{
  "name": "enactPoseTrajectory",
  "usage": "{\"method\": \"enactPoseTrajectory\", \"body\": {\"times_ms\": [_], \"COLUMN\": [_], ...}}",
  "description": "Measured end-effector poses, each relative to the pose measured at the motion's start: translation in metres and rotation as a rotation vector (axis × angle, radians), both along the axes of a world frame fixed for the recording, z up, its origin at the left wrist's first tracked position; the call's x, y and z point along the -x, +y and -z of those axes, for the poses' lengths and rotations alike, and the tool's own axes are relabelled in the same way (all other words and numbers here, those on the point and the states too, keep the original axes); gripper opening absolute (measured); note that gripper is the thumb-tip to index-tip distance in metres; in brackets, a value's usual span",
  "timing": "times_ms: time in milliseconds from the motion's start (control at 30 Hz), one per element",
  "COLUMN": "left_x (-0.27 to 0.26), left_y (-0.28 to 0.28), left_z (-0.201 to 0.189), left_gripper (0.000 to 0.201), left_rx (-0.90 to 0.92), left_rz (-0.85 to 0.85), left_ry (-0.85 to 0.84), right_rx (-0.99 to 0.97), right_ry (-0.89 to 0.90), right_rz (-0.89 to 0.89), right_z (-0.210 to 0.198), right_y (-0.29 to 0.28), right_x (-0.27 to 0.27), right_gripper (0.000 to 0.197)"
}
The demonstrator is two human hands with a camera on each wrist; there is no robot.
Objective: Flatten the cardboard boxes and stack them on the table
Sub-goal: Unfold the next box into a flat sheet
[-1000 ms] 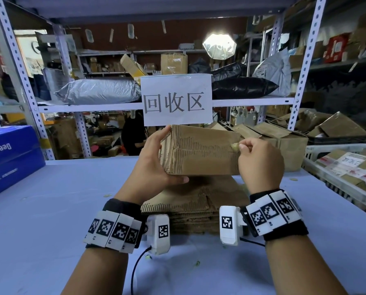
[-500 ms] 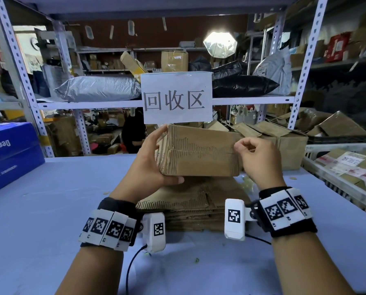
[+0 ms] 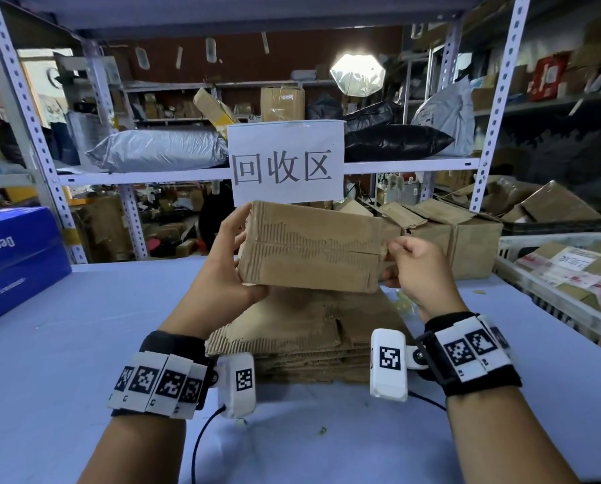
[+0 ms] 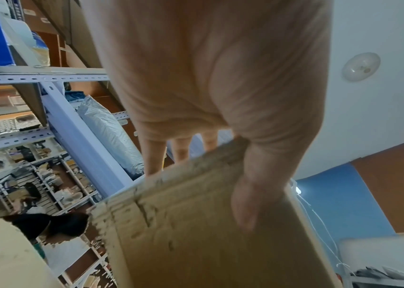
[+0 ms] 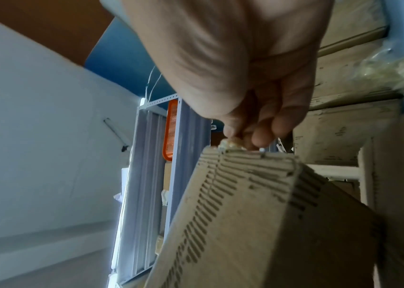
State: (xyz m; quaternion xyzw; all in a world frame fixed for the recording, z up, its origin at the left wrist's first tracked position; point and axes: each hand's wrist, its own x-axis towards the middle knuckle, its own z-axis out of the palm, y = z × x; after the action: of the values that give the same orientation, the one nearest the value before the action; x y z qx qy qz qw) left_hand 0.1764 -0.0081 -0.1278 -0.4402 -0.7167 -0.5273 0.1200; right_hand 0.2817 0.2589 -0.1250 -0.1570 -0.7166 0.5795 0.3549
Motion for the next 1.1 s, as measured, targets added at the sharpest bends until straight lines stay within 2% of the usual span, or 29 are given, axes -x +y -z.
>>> {"method": "enactPoseTrajectory", "body": {"times_ms": [67,133,233,367,467,567,667,800,867,933,1033,1100], "left_x": [0.0,0.001,0.001,0.0,-0.004,-0.011,-0.016,-0.015,-0.013,-0.01,-0.006,-0.005], "left_y": [0.0,-0.003,-0.005,0.002,0.011,0.026,0.037,0.035,0.034,0.034,0.033,0.033], "left_z": [-0.002,-0.006,-0.011,-0.013,-0.016,-0.018,-0.018,-0.019,-0.018,-0.017,-0.016,-0.015], "left_gripper": [0.114,0.116,0.12,0.126,0.127,0.123,0.116,0.115,0.117,0.12,0.122,0.122], "left_rx": [-0.031,-0.049,-0.039,0.161,0.337,0.452,0.454,0.415,0.416,0.409,0.396,0.384], "left_rz": [-0.027,-0.063,-0.132,-0.389,-0.558,-0.517,-0.446,-0.424,-0.439,-0.46,-0.477,-0.482], "left_ry": [0.033,0.049,0.074,0.281,0.51,0.63,0.577,0.553,0.546,0.535,0.545,0.549], "right_rx": [0.072,0.11,-0.099,-0.183,-0.19,-0.182,-0.102,0.374,0.525,0.525,0.379,0.293], "right_ry": [0.075,0.132,0.114,0.181,0.176,0.158,0.17,0.219,0.255,0.264,0.232,0.222], "right_rz": [-0.044,-0.133,-0.169,-0.11,-0.137,-0.18,-0.225,-0.373,-0.409,-0.46,-0.507,-0.477], "right_z": [-0.006,-0.014,-0.022,-0.025,-0.02,-0.017,-0.015,-0.011,-0.01,-0.008,-0.004,-0.001], "right_y": [-0.009,-0.015,-0.018,-0.024,-0.026,-0.031,-0.034,-0.035,-0.035,-0.035,-0.032,-0.031], "right_x": [-0.003,-0.009,-0.014,-0.011,-0.009,-0.005,-0.002,-0.001,-0.002,-0.002,-0.003,-0.001], "right_gripper": [0.031,0.033,0.023,0.004,0.005,0.015,0.025,0.034,0.037,0.038,0.04,0.029]}}
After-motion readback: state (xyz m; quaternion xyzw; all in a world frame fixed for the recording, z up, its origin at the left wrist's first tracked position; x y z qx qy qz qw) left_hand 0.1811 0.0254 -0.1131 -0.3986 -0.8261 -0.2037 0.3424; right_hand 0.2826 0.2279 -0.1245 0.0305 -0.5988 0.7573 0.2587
